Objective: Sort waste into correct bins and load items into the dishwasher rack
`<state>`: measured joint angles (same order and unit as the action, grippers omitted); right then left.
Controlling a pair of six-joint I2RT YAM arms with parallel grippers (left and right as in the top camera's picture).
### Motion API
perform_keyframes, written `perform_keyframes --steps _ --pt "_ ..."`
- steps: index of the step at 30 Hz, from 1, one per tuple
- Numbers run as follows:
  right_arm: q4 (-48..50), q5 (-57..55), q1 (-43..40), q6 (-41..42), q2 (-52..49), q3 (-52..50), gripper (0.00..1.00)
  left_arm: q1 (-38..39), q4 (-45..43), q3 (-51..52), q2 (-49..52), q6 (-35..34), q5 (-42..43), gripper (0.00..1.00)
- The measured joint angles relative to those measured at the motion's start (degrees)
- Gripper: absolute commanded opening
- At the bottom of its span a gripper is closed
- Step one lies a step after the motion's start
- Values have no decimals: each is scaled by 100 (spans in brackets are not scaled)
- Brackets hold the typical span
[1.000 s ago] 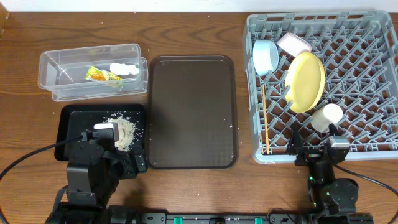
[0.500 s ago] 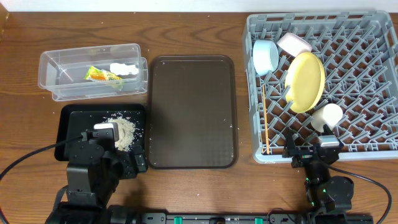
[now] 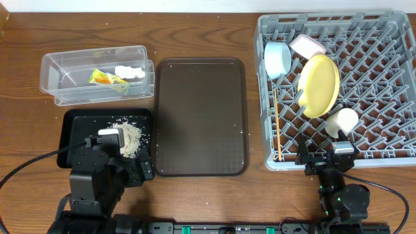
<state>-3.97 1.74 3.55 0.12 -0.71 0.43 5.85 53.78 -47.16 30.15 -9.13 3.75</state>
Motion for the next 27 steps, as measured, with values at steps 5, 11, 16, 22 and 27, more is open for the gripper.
perform_keyframes --steps 5,11,16,22,27 --pt "0 0 0 -13 0 0 99 0 0 0 0 0 0 97" --pt "0 0 0 -42 0 0 99 0 0 0 0 0 0 98" --pt "0 0 0 -42 0 0 99 0 0 0 0 0 0 98" --pt "0 0 0 -42 0 0 99 0 9 9 -33 0 -2 98" --pt "0 4 0 -42 0 0 99 -81 -96 407 -531 2 -4 98"
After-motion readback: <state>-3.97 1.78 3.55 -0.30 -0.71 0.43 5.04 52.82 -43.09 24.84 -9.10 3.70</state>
